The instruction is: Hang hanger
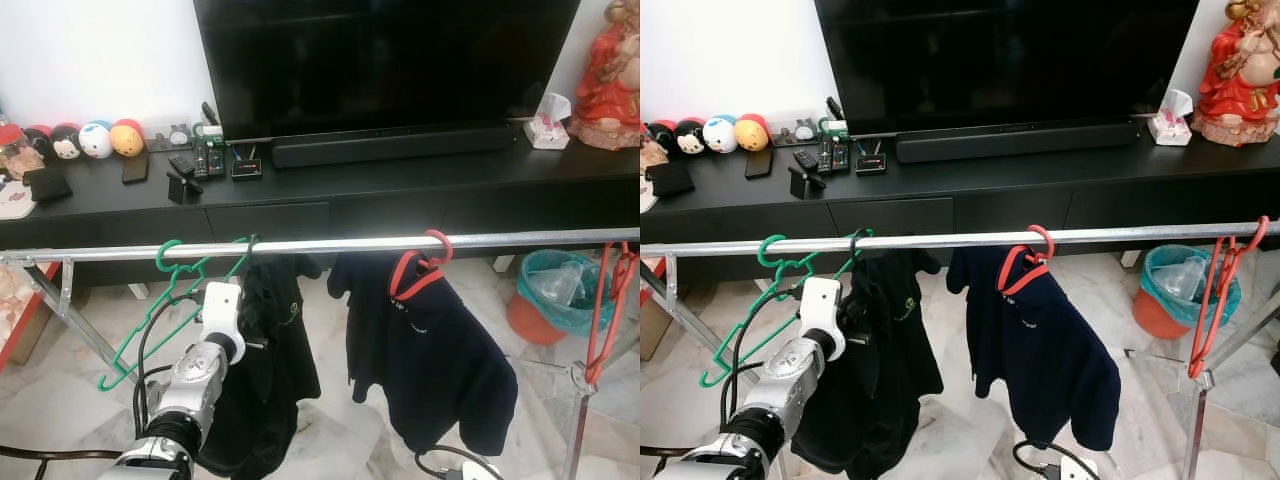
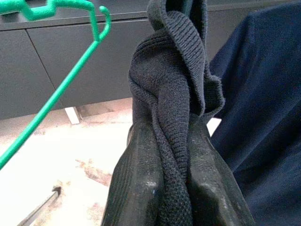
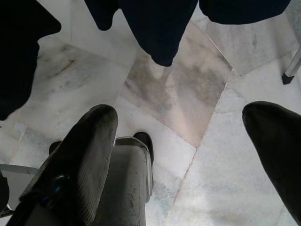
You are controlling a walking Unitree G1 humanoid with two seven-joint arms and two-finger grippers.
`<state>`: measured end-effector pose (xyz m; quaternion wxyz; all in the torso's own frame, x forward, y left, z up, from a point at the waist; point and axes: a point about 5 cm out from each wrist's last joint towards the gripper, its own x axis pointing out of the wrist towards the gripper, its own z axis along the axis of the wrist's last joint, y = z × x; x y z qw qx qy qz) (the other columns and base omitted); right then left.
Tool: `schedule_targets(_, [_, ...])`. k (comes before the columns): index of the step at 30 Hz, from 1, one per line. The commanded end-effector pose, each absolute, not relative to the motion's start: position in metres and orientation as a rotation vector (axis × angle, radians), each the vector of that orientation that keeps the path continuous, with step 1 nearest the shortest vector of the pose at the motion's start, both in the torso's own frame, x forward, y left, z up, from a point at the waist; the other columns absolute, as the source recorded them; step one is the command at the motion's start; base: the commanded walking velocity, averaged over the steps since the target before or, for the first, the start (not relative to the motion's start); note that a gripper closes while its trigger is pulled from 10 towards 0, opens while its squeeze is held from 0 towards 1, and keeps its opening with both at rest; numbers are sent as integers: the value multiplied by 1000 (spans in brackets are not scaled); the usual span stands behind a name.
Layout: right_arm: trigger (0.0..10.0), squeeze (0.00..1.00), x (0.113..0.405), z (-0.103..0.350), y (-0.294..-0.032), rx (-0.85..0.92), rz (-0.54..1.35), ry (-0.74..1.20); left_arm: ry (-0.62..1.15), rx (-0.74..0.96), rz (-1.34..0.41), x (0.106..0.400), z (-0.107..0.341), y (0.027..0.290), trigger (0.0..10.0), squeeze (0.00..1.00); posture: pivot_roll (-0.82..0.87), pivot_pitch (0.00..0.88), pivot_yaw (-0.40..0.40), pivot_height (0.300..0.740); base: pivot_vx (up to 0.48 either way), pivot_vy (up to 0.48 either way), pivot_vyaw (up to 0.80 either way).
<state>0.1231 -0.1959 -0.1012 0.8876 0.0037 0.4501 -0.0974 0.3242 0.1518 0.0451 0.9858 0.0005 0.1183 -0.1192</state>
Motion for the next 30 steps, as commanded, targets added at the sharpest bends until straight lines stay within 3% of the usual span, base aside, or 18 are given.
schedule_targets(1, [10000, 0, 120, -103, -196, 9, -196, 955, 245, 20, -250, 325, 45, 151, 10000, 0, -67, 0, 34, 740, 0, 0, 0])
schedule_targets(2, [10000, 0, 120, -103, -196, 9, -196, 956, 245, 20, -247, 324, 44, 152, 10000, 78, -67, 0, 34, 740, 0, 0, 0])
schedule_targets(3, [10000, 0, 120, -103, -196, 9, -196, 957, 245, 20, -245, 324, 44, 152, 10000, 435, -67, 0, 34, 740, 0, 0, 0])
schedule_targets(5, [10000, 0, 120, -103, -196, 9, -195, 958, 246, 15, -241, 324, 44, 153, 10000, 435, -67, 0, 34, 740, 0, 0, 0])
schedule_targets(6, [10000, 0, 120, -103, -196, 8, -193, 959, 244, 14, -240, 324, 44, 153, 10000, 1000, -65, 0, 31, 740, 0, 0, 0])
schedule_targets(30, [10000, 0, 118, -104, -195, 0, -182, 972, 156, -15, -205, 323, 53, 163, 10000, 1000, -62, 0, 31, 740, 0, 0, 0])
